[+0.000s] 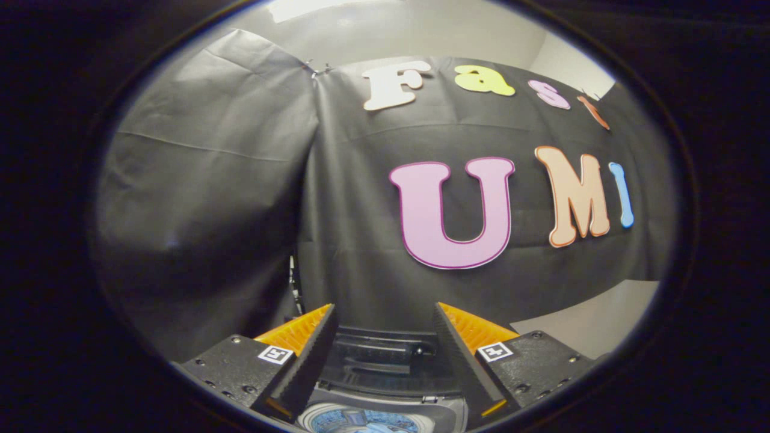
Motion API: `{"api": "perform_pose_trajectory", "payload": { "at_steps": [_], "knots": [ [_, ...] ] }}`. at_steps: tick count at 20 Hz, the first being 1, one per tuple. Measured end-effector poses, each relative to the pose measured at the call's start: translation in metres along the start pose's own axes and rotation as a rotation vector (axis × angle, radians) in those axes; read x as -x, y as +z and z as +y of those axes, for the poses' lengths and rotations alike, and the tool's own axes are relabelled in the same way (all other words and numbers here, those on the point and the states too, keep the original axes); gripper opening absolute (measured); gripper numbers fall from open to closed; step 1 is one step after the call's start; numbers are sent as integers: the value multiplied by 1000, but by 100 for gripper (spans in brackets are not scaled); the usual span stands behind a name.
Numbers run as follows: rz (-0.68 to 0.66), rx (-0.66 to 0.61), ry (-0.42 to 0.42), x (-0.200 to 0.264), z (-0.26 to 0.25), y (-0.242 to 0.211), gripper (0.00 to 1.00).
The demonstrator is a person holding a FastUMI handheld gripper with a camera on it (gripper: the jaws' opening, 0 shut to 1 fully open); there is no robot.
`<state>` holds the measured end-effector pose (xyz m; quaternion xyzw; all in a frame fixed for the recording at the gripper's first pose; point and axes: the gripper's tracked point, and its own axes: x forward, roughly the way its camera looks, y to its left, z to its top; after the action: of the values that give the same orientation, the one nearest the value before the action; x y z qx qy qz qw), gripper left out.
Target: Put the clothes into the washing machine and then close the washing machine lid.
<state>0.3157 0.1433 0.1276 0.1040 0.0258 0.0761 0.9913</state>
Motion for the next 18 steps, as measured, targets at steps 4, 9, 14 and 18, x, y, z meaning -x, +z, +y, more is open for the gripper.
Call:
{"api": "perform_pose_trajectory", "payload": {
  "at_steps": [4,9,14,18],
  "knots": [
    [57,-26,-85,-18,-10,-15,96],
    [117,6,-148,-31,-21,-38,96],
    [185,59,-144,-29,-28,-53,96],
    [190,15,-124,-27,-18,-55,95]
  ]
}}
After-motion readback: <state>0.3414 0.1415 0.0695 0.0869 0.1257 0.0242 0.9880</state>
